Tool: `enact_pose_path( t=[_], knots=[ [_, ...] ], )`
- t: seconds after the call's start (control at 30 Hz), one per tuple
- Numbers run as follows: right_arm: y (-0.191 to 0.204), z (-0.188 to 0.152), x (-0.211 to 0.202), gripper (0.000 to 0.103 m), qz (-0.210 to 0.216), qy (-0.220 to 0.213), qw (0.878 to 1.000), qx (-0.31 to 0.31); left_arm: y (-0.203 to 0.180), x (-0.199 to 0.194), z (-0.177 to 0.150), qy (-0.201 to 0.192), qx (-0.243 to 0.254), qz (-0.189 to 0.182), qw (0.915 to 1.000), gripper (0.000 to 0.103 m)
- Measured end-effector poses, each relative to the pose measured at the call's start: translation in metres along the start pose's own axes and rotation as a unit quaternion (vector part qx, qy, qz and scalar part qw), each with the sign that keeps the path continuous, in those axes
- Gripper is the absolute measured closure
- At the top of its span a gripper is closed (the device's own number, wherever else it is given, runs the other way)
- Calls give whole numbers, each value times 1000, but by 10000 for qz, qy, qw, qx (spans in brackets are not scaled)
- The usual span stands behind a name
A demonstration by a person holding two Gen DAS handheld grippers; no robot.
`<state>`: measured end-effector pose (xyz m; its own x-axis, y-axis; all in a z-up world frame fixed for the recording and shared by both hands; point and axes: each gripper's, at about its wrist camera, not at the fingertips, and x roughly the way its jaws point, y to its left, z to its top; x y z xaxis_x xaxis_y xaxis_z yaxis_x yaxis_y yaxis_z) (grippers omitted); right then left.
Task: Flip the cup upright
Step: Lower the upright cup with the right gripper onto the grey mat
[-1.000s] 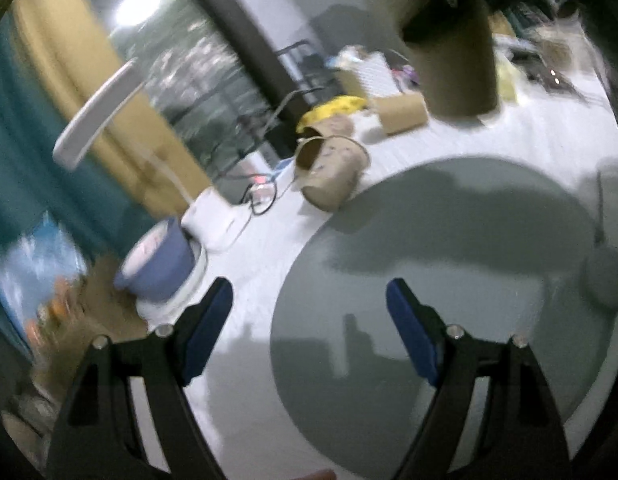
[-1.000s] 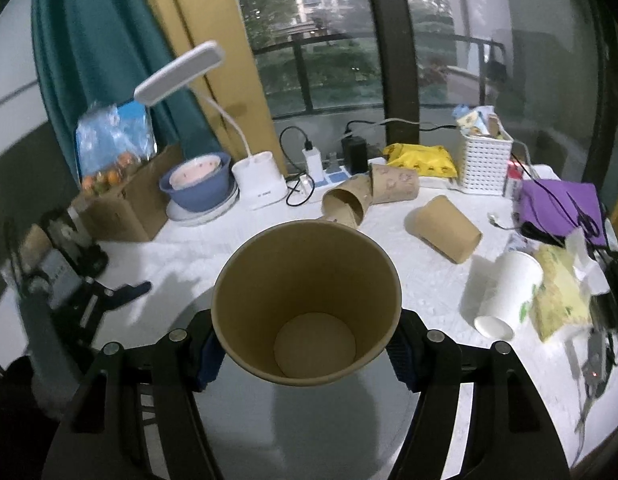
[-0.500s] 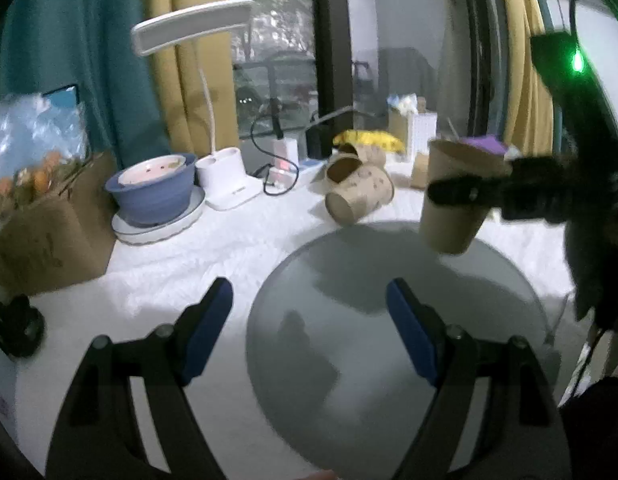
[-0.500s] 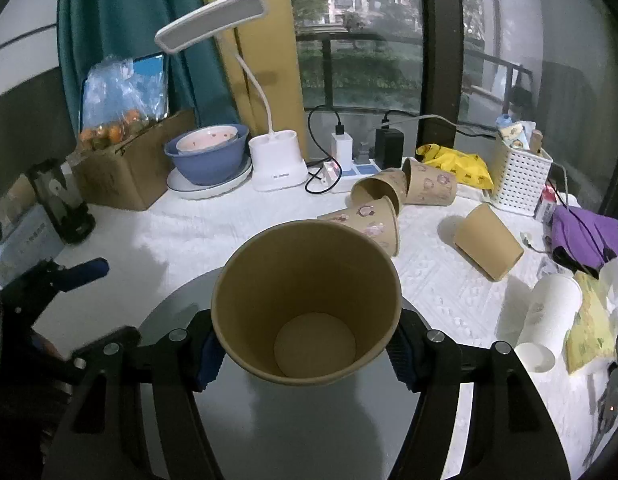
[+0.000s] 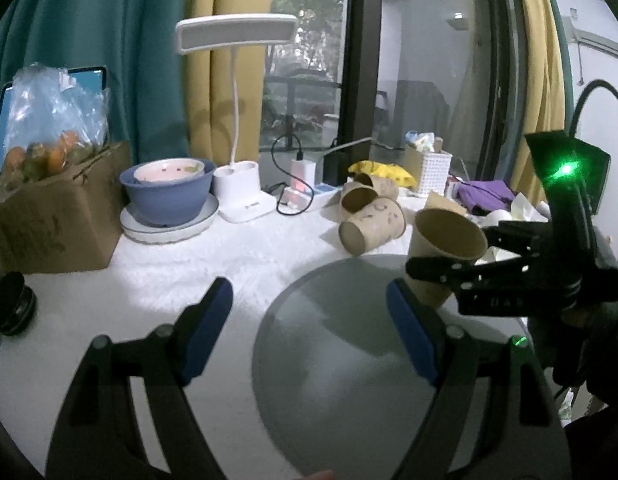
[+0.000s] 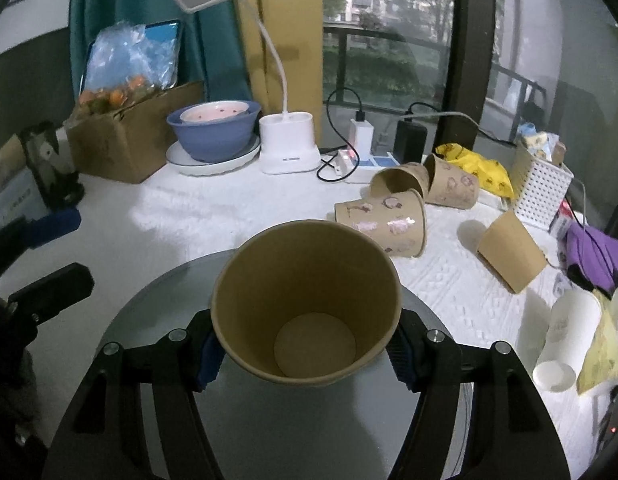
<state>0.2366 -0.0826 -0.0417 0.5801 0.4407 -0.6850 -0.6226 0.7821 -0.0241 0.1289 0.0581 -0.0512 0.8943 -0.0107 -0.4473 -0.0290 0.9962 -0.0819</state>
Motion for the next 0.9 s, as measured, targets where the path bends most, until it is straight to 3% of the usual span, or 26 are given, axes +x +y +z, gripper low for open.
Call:
enact_pose_path(
  t=[0.5,0.57,0.63,0.9],
  knots=[
    [1,-20,16,32,40,336,9993,169,-2,-3,-4,-36,-94,-70,9999,23],
    [-1,-22,17,30,60,388,9990,229,-5,-4,-3,-40,-54,-91,9999,23],
    [-3,-23,16,21,63,395,9988,292,-8,-5,-3,-30,14,-97,9999,23],
    [-9,-25,1,21,82,309,9986,423,-18,-12,-1,-77,119,-92,9999,23]
  ],
)
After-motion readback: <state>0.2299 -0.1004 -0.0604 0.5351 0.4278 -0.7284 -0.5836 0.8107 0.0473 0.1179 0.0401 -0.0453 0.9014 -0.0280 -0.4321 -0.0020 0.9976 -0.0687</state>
